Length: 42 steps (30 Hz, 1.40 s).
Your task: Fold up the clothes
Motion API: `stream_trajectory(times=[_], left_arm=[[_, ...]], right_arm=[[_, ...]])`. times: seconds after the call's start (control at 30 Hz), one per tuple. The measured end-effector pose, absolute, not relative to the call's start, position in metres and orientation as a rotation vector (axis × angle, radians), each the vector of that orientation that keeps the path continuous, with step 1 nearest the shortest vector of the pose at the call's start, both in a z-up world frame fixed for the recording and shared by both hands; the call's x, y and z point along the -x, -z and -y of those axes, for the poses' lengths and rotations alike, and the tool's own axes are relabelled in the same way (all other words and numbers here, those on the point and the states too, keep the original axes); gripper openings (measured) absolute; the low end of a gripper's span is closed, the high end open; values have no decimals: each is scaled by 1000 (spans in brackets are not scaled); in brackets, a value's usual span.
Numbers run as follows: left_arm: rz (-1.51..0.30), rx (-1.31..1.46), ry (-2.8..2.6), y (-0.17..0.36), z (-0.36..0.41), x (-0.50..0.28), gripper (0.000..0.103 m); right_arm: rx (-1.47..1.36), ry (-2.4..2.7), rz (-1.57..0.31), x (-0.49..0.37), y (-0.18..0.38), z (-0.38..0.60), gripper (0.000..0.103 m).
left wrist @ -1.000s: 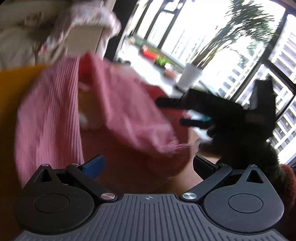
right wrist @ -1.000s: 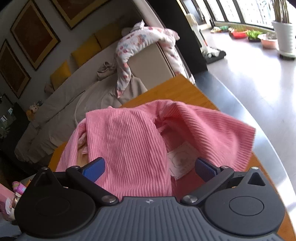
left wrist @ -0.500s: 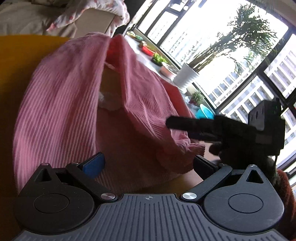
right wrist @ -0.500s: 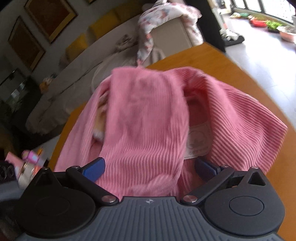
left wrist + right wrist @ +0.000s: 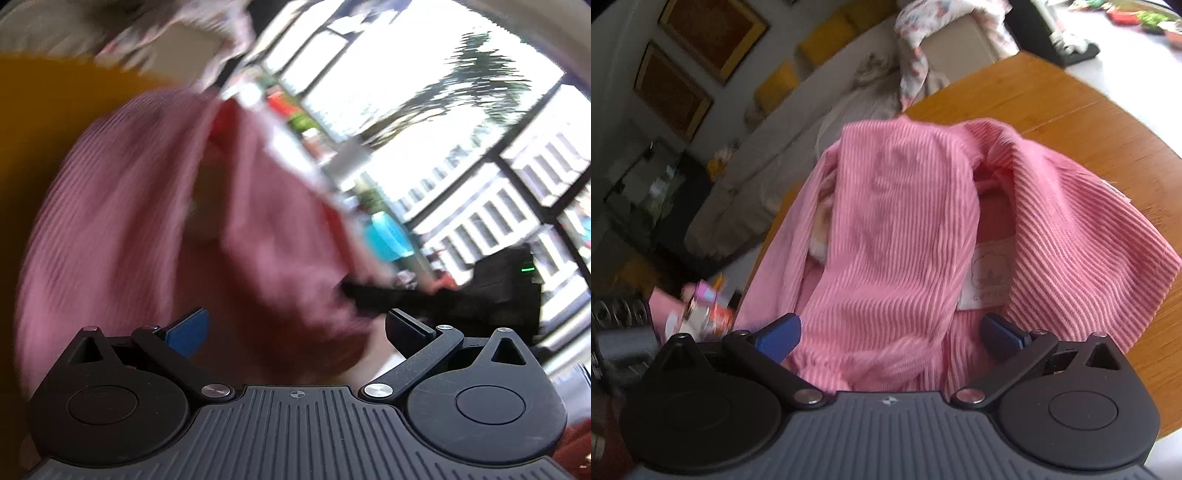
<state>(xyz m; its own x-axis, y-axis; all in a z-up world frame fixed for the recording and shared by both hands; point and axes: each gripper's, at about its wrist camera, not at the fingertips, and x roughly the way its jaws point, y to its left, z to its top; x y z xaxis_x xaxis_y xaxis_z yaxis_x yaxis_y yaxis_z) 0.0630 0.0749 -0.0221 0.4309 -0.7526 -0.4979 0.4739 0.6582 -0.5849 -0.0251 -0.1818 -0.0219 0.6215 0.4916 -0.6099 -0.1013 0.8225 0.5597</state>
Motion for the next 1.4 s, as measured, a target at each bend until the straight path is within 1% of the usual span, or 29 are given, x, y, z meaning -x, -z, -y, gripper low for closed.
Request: stream_trajectory(times=[0.07,0.2,0.23,0.37,0.43,0.53,0.8,1.07,1.2,1.33,1.4], left_arm=[[-765,372,814,16,-75,-68,103],[-829,385,741,30,-73,-96,103],[-849,391,727,35,-71,-103,103],[-892,428,713,53,-59,-119,103],[-882,445,716,54,-61,-118,103],[-895,457,730,60,-68,-118,103],[-938,473,775,63,-86,-99,103],[-916,373,768,55,-75,-80,103],[-865,259,740,33,-65,-81,103],[-662,43,625,-2,-71,-68,102],[-613,-50,561,-10,-72,-69,101]], right_arm=[[-459,-360,-854,25,12,182,103],[-389,-340,-629,42,-19,186,103],[-410,-328,-609,38,-20,189,103],[-504,-313,-671,1,-1,193,103],[-508,-281,-715,-15,14,187,103],[-543,-268,-728,-22,35,185,103],[-629,-300,-723,5,42,190,103],[-555,-308,-695,26,44,180,103],[-465,-311,-705,25,41,169,103],[-468,-315,-693,28,40,170,103],[-471,-314,-689,30,41,171,103]])
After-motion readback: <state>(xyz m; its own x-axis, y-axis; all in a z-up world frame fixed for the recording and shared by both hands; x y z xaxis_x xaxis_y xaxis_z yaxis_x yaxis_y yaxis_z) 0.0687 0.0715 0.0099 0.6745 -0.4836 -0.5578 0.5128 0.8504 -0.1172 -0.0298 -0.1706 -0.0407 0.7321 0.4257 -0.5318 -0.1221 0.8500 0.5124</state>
